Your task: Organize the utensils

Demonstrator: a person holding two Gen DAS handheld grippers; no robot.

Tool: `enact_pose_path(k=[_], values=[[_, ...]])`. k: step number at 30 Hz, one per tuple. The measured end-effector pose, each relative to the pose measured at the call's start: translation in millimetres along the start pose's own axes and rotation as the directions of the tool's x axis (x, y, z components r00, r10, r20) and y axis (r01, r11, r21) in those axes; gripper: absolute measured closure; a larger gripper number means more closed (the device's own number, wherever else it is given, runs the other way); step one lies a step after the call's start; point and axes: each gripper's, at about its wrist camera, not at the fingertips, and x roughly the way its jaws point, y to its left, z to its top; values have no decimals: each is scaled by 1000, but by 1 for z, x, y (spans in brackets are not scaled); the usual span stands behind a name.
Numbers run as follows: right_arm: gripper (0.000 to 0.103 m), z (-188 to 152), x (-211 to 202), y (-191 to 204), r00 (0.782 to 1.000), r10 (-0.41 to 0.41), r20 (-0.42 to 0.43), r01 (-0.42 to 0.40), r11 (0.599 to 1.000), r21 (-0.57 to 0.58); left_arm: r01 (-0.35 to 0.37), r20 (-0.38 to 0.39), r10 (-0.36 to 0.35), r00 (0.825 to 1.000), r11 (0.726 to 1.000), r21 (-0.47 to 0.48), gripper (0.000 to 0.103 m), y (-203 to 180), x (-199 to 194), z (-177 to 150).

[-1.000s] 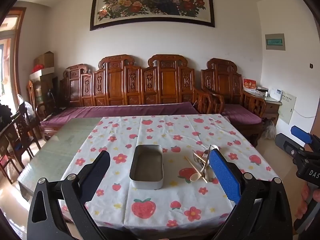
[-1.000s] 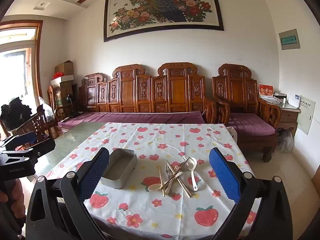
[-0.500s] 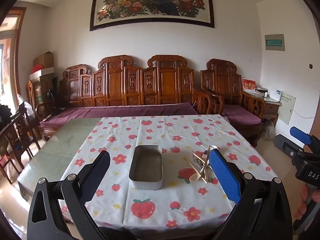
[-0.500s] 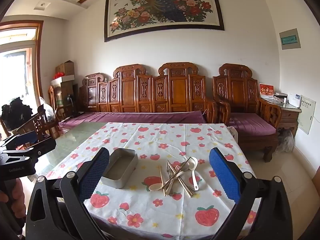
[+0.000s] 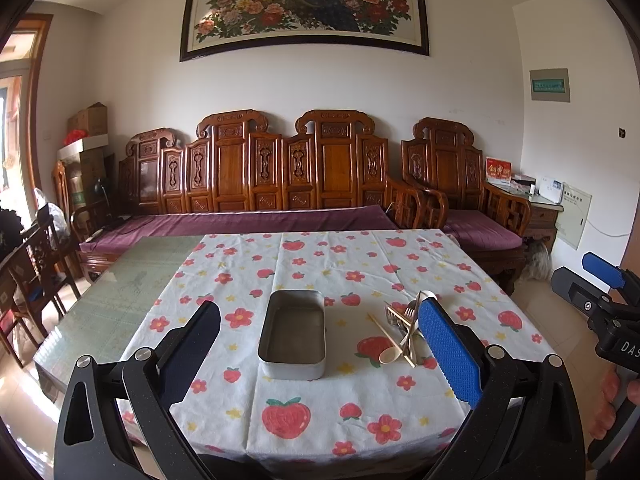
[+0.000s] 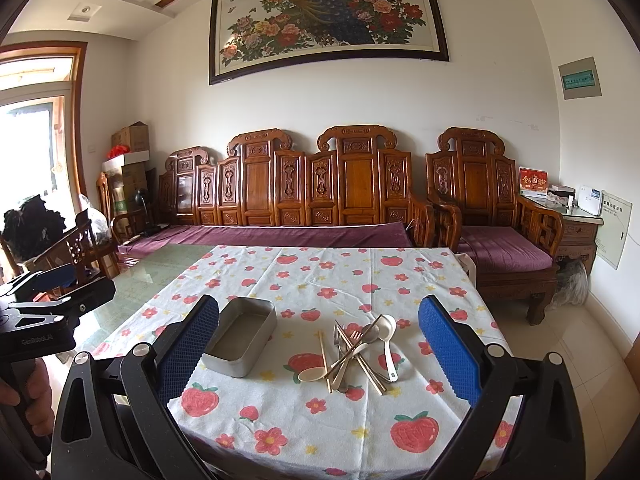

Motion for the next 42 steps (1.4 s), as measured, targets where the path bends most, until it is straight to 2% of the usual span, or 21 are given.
enact_pose_path(k=[42], values=[[2,5,0,6,1000,3,5,-3,1000,2,0,5,0,1000,1000,-1,7,-1,0,3]])
